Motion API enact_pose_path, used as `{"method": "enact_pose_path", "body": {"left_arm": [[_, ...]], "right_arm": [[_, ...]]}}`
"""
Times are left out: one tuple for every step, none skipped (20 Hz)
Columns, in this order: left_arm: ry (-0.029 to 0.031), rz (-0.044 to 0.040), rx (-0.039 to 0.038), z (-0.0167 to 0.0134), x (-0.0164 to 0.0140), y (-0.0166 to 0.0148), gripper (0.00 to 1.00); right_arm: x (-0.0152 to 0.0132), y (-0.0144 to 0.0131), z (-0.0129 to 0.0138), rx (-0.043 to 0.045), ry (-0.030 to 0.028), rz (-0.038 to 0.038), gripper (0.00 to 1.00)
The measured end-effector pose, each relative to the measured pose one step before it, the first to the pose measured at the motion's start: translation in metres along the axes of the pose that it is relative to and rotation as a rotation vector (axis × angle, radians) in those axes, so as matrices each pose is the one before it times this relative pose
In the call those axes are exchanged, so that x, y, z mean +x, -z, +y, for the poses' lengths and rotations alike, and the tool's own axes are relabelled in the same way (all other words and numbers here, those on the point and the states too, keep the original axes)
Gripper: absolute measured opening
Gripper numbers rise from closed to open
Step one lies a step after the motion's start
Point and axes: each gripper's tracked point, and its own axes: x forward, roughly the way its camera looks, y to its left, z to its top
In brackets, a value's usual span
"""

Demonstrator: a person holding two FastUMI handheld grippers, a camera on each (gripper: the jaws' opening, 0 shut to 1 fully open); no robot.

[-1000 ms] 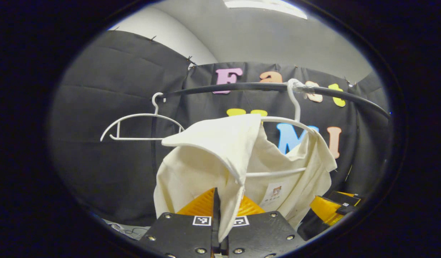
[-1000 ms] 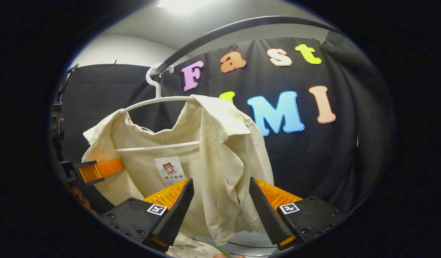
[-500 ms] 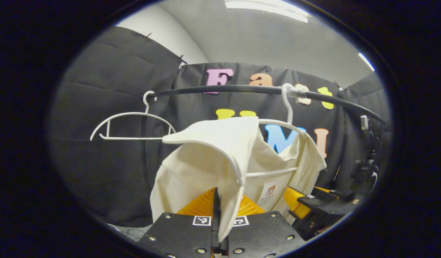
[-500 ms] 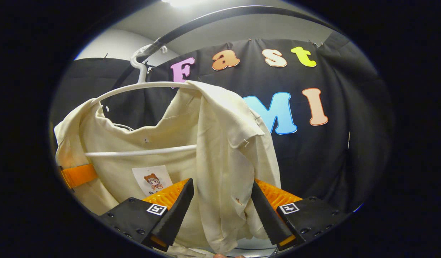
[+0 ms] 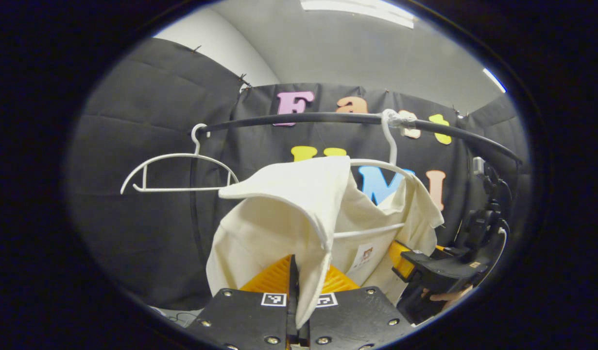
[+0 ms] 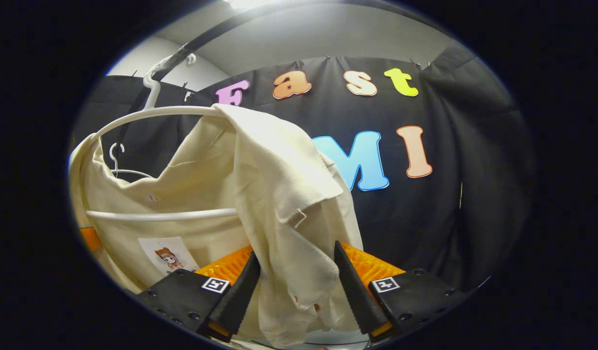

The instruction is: Grasp the clothes on the hanger with both hands and then place them into the laundry hamper below.

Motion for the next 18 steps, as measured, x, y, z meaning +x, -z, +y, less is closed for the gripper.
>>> {"method": "enact_pose_path", "body": {"left_arm": [[-0.00294, 0.00236, -0.00138, 0.00045, 0.00057, 0.0, 0.04], [-0.00425, -0.00019, -0.00255, 0.00139, -0.00135, -0.00045, 0.03], [-0.00277, -0.0028, -0.0025, 0.00105, -0.00117, -0.00122, 0.03], [-0.00204, -0.00188, -0.0005, 0.00152, -0.00073, -0.00136, 0.03], [-0.00414, -0.00266, 0.0022, 0.00246, -0.00176, -0.00114, 0.03], [-0.00345, -0.0046, 0.00172, 0.00195, -0.00097, -0.00219, 0.03], [-0.00175, -0.00367, -0.00149, 0.00188, -0.0011, -0.00315, 0.04], [-0.00057, -0.00376, -0.00467, 0.00149, -0.00158, -0.00256, 0.04], [-0.00273, -0.00117, -0.00771, 0.00091, -0.00342, -0.00174, 0.03], [0.00102, -0.0073, -0.01034, 0.00071, -0.00165, -0.0037, 0.03], [0.00255, -0.0013, -0.0087, -0.00177, -0.00108, -0.00247, 0.03], [-0.00106, 0.00435, -0.00443, 0.0016, -0.00095, -0.00116, 0.03], [0.00058, 0.00584, -0.00489, 0.00143, -0.00167, -0.00009, 0.03], [-0.00111, 0.00068, -0.00857, 0.00288, -0.00188, -0.00202, 0.03], [0.00054, 0.00324, -0.01493, 0.00092, -0.002, -0.00139, 0.03], [0.00132, 0.00615, -0.01738, 0.00113, -0.00186, -0.00116, 0.03], [0.00261, -0.00002, -0.01367, 0.00209, -0.00271, -0.00211, 0.03], [-0.00223, -0.00465, -0.00399, 0.00339, -0.00288, -0.00359, 0.03]], "right_arm": [[0.0012, -0.00046, -0.00155, 0.00043, -0.00604, 0.00268, 0.68], [0.00176, -0.00255, -0.00326, 0.00575, -0.00221, -0.00341, 0.46], [-0.00089, -0.00196, -0.00484, 0.01492, 0.0029, -0.00873, 0.2], [0.0013, -0.00202, 0.00179, 0.01548, -0.03029, -0.00153, 0.12], [0.00291, -0.00099, -0.00044, 0.01357, -0.02531, 0.00332, 0.05], [-0.00078, -0.00203, -0.00387, -0.00218, -0.01307, 0.00611, 0.05], [0.00028, -0.00449, -0.00863, -0.01021, 0.0068, -0.00404, 0.05], [-0.00184, -0.00712, -0.00954, -0.00683, 0.01555, -0.0146, 0.05], [0.00096, -0.00609, -0.0059, -0.00007, 0.01184, -0.01582, 0.05], [0.0016, -0.00648, -0.00694, 0.00257, 0.01176, -0.01413, 0.05], [0.00309, -0.00404, -0.00528, -0.00111, 0.00976, -0.00844, 0.01], [0.00163, -0.00369, -0.00524, -0.00394, 0.01065, -0.00577, 0.05], [0.00001, -0.00382, -0.00252, 0.0009, 0.0051, -0.00876, 0.05], [0.00144, -0.00471, -0.00264, 0.00325, 0.00331, -0.01008, 0.08], [0.00128, -0.00191, -0.00268, 0.00078, 0.00293, -0.00503, 0.05], [0.0017, -0.00313, -0.00217, 0.00126, 0.00133, -0.00506, 0.05], [0.00204, -0.00236, -0.00191, 0.00083, 0.00407, -0.00495, 0.05], [0.00177, -0.00253, -0.00205, 0.00103, 0.00434, -0.00527, 0.05]]}}
